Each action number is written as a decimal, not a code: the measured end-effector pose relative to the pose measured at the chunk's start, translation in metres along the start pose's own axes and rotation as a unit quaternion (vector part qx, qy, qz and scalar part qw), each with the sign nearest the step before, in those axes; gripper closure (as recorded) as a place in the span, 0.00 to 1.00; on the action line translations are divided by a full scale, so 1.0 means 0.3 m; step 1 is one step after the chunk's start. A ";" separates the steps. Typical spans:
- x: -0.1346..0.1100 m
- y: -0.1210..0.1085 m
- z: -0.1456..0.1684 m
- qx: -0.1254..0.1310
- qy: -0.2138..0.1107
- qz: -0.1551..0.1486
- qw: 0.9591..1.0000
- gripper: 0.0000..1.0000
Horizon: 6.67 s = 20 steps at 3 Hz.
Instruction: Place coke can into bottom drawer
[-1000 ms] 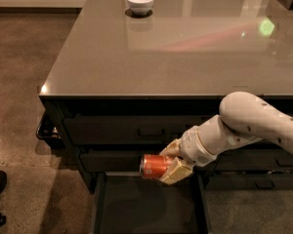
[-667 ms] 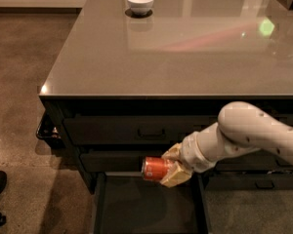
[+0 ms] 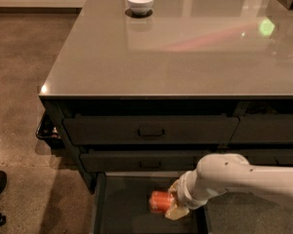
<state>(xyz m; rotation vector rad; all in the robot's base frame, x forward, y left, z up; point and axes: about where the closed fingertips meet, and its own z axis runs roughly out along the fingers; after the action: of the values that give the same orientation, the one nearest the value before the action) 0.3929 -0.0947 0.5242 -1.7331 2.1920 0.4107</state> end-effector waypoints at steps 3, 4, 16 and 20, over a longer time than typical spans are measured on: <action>0.000 -0.072 0.114 0.025 -0.009 -0.008 1.000 1.00; -0.036 -0.130 0.256 0.030 -0.032 -0.021 0.999 1.00; 0.322 -0.367 1.227 0.202 -0.105 0.153 0.962 1.00; 0.355 -0.463 1.254 0.222 -0.127 0.213 0.943 0.81</action>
Offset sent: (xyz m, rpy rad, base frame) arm 0.0104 0.0067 -0.0106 -0.0288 -0.0473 0.0017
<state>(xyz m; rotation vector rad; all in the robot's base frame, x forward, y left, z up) 0.5309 -0.0653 0.1339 -0.9197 2.2354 0.1971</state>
